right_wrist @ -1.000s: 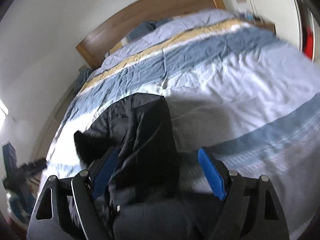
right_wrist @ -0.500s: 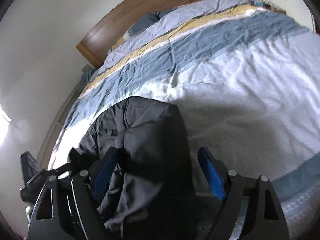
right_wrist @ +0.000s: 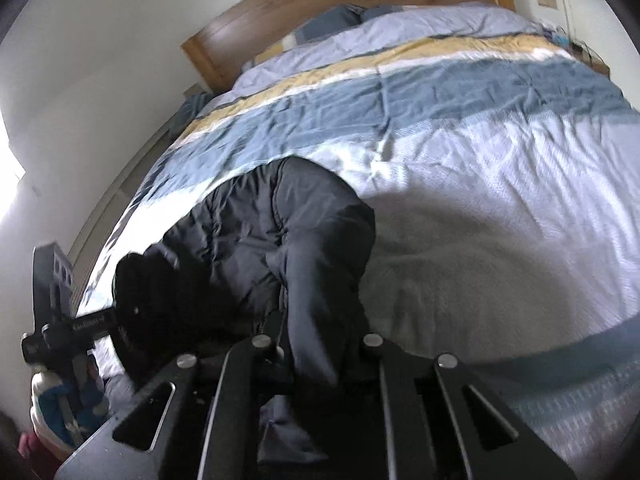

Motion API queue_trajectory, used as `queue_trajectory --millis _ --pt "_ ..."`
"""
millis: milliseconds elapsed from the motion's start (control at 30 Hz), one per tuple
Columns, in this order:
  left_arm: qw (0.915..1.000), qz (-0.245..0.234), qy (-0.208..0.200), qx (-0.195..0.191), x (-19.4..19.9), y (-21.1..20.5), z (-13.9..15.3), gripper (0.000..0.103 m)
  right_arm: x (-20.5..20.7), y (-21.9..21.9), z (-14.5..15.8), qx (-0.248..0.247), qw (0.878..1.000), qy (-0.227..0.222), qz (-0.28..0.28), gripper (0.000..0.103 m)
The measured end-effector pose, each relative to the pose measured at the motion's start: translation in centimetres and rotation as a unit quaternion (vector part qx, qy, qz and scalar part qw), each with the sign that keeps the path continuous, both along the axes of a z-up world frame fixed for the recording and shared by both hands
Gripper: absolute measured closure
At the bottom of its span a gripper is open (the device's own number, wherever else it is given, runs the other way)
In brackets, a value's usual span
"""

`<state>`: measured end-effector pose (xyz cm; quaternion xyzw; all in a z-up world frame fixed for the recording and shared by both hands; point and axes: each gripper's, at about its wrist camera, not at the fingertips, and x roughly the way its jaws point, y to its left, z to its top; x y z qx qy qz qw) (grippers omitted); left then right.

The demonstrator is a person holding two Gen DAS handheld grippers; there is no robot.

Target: Fold large clothes

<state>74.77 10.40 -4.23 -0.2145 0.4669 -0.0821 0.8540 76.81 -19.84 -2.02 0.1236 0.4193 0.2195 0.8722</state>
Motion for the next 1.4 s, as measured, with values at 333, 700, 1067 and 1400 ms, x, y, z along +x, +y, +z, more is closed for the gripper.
queue_trajectory --millis 333,700,1067,1400 --pt "0.9970 -0.054 -0.056 -0.006 -14.9 0.5 5.7 0.089 -14.9 -4.5 6.3 0.067 0.995 -0.065 0.041 0.090" --pt "0.9928 -0.077 -0.090 -0.013 -26.8 0.2 4.5 0.089 -27.9 -8.0 4.8 0.115 0.989 -0.077 0.050 0.090" --pt "0.9871 -0.099 -0.120 0.037 -31.9 -2.2 0.2 0.083 -31.8 -9.9 -3.8 0.098 0.994 -0.023 0.031 0.087" --pt "0.9895 -0.082 -0.113 0.036 -32.9 -2.5 -0.2 0.069 -32.4 -9.2 -4.8 0.034 0.999 -0.006 0.016 0.075"
